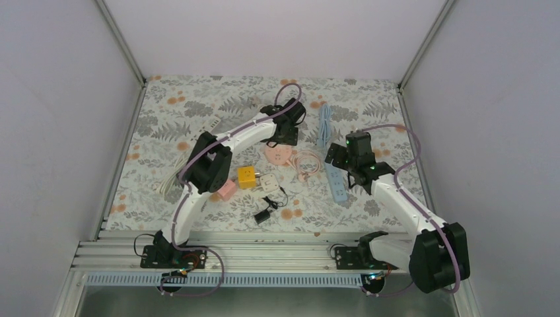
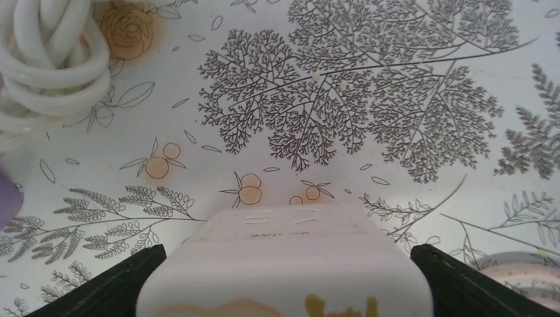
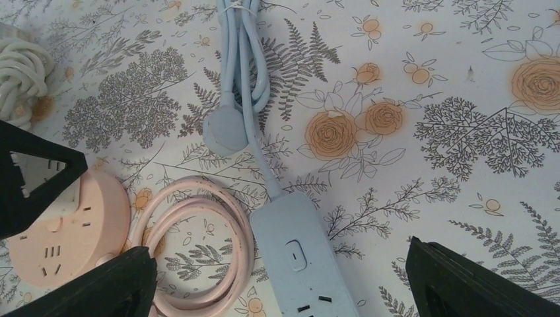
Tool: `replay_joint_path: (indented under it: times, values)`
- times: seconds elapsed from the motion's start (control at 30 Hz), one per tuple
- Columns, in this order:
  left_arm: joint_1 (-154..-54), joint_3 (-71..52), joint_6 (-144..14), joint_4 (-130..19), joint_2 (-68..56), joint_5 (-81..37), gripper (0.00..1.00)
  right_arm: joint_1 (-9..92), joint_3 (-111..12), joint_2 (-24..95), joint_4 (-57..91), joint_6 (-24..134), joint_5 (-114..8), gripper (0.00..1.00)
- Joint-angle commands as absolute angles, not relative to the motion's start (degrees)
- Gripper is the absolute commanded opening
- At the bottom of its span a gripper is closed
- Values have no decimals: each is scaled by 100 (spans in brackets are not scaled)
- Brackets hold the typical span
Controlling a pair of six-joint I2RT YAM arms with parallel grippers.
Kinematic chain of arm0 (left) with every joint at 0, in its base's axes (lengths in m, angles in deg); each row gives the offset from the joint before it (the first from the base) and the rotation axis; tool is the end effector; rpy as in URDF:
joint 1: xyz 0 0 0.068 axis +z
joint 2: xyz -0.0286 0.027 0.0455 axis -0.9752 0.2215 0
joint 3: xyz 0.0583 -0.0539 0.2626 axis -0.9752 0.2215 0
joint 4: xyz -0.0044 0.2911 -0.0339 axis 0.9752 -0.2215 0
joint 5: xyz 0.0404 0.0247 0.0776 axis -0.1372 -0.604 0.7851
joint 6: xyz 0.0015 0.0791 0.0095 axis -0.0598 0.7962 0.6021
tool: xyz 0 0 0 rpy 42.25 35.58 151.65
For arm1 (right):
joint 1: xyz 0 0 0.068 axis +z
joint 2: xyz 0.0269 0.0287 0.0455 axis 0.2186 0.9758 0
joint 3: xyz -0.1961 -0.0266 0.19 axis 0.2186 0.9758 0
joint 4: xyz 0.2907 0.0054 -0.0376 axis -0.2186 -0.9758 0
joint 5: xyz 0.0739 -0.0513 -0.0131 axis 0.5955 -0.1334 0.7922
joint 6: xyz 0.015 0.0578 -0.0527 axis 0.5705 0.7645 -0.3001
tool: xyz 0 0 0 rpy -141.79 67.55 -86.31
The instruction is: Insert the plug
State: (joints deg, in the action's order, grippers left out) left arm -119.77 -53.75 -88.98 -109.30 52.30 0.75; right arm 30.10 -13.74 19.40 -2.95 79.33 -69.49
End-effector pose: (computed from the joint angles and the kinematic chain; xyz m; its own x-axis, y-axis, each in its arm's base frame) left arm 0.4063 -0.3503 0.1470 -0.9053 0.0718 -0.4187 0.0847 0.9963 -0.0123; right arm 0.2736 0.0749 0.1867 -0.6897 0.3185 -0.6503 0.1902 0.9462 0.2617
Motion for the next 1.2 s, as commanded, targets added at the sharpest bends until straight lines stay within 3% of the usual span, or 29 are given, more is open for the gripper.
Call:
replay_joint_path:
  times: [0.0, 0.07, 0.23, 0.5, 0.8, 1.17]
  values:
    - [-11953, -5754, -8665, -10947, 4939, -92, 95, 2961, -1542, 1818, -369, 7809, -7197, 96]
    - [-11948, -5574, -8655, -10800, 4583, 53, 99, 2959, -1600, 1769, -415, 7725, -7203, 96]
    - [-11918, -4590, -8652, -10058, 3534, 296, 100, 2973, -1628, 1679, -326, 7454, -6760, 97]
    - [-11582, -1425, -8590, -7662, 675, -23, 100, 3669, -2160, 2025, -418, 7277, -6230, 95]
    - [-11370, 1076, -8665, -7196, -2305, 621, 100, 5574, -3454, 3716, -408, 7900, -6670, 91]
    - [-11332, 2238, -8945, -7508, -4664, 2166, 100, 6845, -5027, 6096, -757, 8185, -6951, 88]
